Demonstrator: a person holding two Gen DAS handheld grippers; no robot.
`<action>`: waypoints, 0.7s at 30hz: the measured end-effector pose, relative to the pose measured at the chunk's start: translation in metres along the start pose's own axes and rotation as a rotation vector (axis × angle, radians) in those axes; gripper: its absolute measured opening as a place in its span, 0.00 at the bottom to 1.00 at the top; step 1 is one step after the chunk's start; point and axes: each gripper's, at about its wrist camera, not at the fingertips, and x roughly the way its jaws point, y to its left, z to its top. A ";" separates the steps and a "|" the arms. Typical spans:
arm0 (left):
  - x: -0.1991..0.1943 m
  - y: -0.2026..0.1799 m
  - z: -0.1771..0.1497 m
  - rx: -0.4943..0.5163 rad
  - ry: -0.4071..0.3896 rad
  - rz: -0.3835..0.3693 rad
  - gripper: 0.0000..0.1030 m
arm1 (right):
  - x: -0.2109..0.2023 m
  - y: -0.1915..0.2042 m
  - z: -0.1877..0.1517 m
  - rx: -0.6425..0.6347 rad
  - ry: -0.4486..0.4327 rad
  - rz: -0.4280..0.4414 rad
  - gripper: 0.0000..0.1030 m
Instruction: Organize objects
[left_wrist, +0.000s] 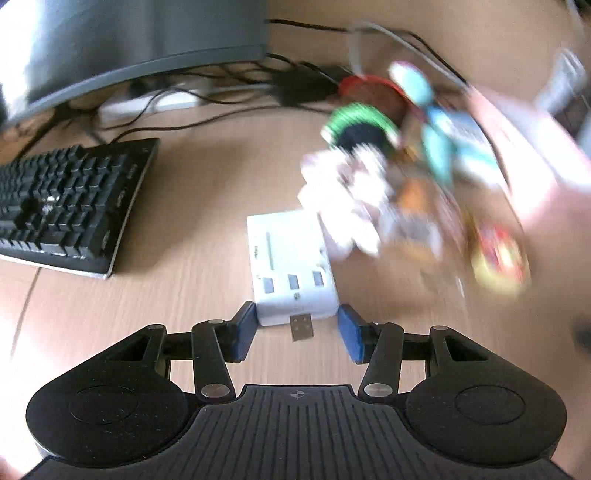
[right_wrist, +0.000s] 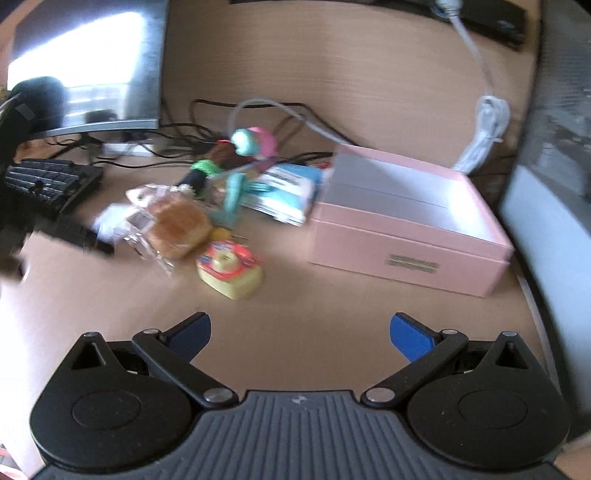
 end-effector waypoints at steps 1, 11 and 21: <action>-0.001 0.001 -0.005 0.007 0.002 -0.014 0.52 | 0.007 0.002 0.002 -0.003 0.000 0.027 1.00; -0.007 0.007 -0.012 -0.026 0.001 -0.018 0.42 | 0.078 0.029 0.030 -0.099 -0.011 0.202 0.86; -0.014 0.033 0.011 -0.215 -0.005 -0.087 0.30 | 0.067 0.018 0.021 -0.063 0.100 0.204 0.56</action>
